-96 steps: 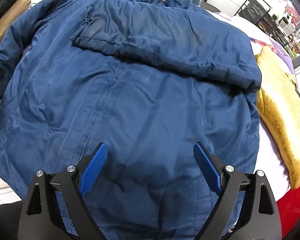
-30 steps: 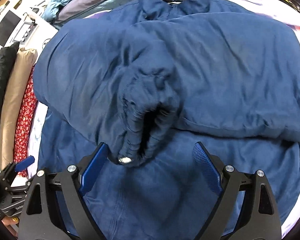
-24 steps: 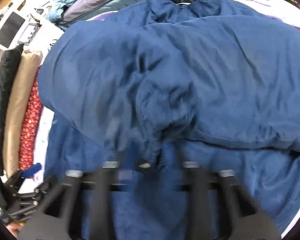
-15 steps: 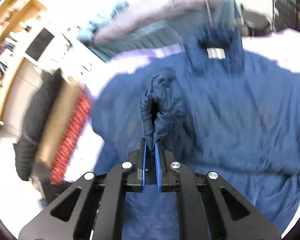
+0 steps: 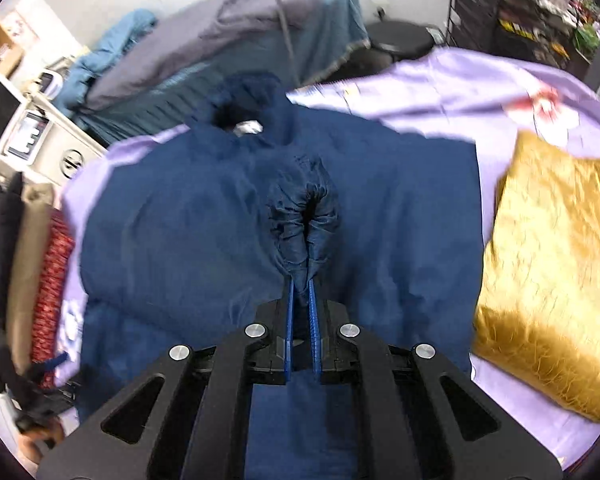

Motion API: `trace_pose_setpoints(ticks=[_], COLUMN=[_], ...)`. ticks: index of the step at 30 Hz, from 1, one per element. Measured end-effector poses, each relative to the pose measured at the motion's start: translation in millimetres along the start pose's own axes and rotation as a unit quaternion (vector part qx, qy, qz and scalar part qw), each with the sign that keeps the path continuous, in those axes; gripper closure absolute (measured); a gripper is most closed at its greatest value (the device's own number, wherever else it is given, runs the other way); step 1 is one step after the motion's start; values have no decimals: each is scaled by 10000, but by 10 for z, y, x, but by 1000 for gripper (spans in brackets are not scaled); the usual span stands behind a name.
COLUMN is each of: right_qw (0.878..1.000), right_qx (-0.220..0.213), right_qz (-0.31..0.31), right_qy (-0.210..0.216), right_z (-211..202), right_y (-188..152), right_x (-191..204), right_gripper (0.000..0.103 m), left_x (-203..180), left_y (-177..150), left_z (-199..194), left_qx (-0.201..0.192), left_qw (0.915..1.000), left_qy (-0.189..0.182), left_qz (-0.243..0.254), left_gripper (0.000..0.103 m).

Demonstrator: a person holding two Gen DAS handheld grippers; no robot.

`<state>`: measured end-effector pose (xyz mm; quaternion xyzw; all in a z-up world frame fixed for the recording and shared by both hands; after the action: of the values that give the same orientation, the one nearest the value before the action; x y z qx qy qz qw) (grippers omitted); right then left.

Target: Fold large clothes

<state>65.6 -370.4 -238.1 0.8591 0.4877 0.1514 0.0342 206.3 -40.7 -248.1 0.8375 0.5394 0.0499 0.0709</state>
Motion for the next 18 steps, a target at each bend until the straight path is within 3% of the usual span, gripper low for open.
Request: trace_pose_setpoints(ticks=[3,8,14,18], right_qw=[9992,9983,9983,9980], right_qx=[198,303,385,424], right_qz=[-158,-85,86,213], right_qy=[-315,-500,-436,-428], right_z=[231,411,496,543], right_y=[-96,-165,-219,-238], right_x=[26,-88,-181,-234], right_gripper=[95,95,92,83], left_x=[-43,-296,-794,-1072], left_y=[151,483,898,1155], left_z=[-66,-156,-117,2], left_qx=[-134,-408,-579,-555], left_qw=[9998,9982,9921,9880], left_qy=[34,-11,16,12], left_qz=[107,437,1112,1441], left_gripper=[20,20,20,20])
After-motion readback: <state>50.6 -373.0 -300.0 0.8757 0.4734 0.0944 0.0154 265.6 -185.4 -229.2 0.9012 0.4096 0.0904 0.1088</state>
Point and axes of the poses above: each gripper's, at about its wrist camera, not at the fingertips, and z roughly the way its jaws point, x to its left, y to its top, the point moved 8 cm from there along z, roughly the way its jaws point, and after that the axes turned 7 degrees about x, right-handed, at the moved point
